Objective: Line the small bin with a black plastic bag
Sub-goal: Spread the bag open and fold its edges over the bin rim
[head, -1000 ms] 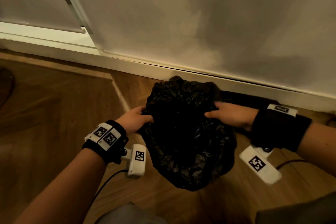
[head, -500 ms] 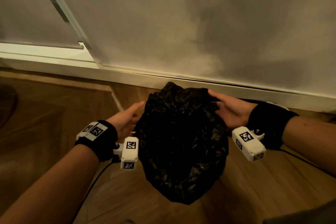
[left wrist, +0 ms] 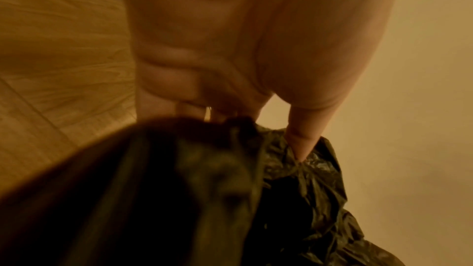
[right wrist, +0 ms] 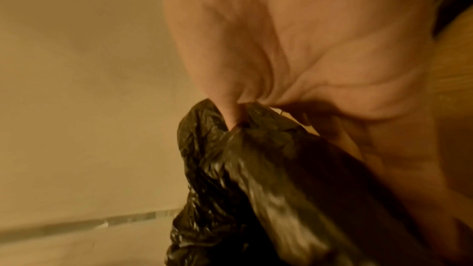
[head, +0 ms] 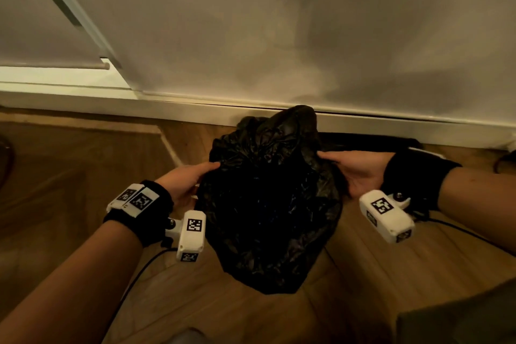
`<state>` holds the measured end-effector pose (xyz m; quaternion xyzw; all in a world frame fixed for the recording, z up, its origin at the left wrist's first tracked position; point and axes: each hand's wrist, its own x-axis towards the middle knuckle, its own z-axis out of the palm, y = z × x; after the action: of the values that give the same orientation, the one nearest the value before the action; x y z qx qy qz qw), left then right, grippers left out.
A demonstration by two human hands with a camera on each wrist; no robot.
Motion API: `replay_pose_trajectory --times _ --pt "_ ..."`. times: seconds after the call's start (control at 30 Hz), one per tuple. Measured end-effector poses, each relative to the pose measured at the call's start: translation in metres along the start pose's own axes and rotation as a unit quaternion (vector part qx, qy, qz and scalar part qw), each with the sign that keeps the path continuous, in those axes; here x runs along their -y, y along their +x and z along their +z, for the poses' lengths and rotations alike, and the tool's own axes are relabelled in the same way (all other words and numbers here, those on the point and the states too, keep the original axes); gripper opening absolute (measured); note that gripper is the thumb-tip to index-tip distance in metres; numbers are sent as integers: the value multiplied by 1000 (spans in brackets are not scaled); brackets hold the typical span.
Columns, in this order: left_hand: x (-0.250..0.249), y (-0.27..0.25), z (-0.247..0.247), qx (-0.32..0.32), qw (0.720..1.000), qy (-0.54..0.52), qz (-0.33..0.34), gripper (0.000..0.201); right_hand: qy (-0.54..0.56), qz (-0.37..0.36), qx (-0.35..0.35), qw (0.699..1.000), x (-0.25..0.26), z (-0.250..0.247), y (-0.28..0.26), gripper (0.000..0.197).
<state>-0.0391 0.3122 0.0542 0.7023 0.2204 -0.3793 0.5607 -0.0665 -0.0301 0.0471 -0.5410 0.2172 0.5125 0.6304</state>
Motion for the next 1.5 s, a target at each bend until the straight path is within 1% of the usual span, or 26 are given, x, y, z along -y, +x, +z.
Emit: replay_pose_trajectory --times 0.03,0.1,0.2,0.3,0.43,0.47,0.53,0.6,0.63,0.7,0.73,0.77,0.8,0.83,0.87,0.9,0.93,0.97,1.0,1.03,1.13,1.2,1.3,1.33,1.43,1.5 --pt "0 1 3 3 1000 -9 0 38 0 -14 -17 1000 1 1 4 50" --pt "-2 2 6 1 1000 -27 2 36 -3 -34 -25 999 4 7 9 43" --pt "-6 2 7 -13 1000 -22 11 31 -46 -33 -44 997 11 14 12 35" --pt "-13 0 7 -8 1000 -9 21 22 -84 -60 -105 989 25 17 11 26" --pt "-23 -1 6 21 999 23 37 24 -86 -132 -136 978 46 25 10 26" --pt "-24 -2 7 29 998 36 41 26 -76 -138 -123 980 48 25 9 26" --pt "-23 -4 7 43 996 58 44 31 -67 -126 -61 988 51 29 5 22" --pt "-22 -7 5 56 996 55 45 37 -75 -117 -18 990 53 28 3 25" --pt "-22 -8 4 70 995 49 48 42 -87 -114 -4 990 53 26 4 28" --pt "-26 -10 0 98 991 64 59 58 -128 -109 37 985 57 28 7 50" --pt "-27 -10 -1 106 988 95 67 68 -155 -108 44 981 58 31 9 59" --pt "-29 -11 -1 110 982 128 81 76 -186 -111 35 976 60 35 11 58" --pt "-31 -11 1 106 977 162 93 81 -215 -116 14 970 62 40 13 49" --pt "-31 -11 3 98 974 175 104 79 -239 -126 -10 963 64 47 13 39" --pt "-31 -10 6 84 976 172 107 76 -250 -136 -34 958 66 51 14 33" --pt "-32 -8 9 62 976 175 111 69 -247 -144 -53 957 68 55 14 32" --pt "-33 -8 13 33 972 202 115 60 -235 -148 -64 959 68 59 15 34" --pt "-35 -9 16 4 961 248 121 54 -215 -149 -68 963 68 60 18 38" --pt "-37 -10 18 -14 951 283 119 54 -192 -150 -68 968 69 61 21 42" --pt "-39 -12 22 -17 947 303 109 57 -168 -150 -70 972 68 62 24 46" --pt "-45 -22 33 -16 941 326 86 61 -136 -135 -64 979 69 68 23 50" --pt "-44 -25 34 -2 948 310 78 64 -135 -125 -45 982 71 72 15 45" --pt "-37 -13 32 15 974 213 80 80 -92 -100 -3 991 70 67 9 38" --pt "-34 -8 32 18 979 186 79 81 -70 -95 8 993 68 64 10 36" --pt "-31 -5 40 20 986 137 88 75 -50 -86 13 995 64 56 14 37" --pt "-29 -6 45 36 986 136 90 64 -59 -68 26 996 62 53 16 41"
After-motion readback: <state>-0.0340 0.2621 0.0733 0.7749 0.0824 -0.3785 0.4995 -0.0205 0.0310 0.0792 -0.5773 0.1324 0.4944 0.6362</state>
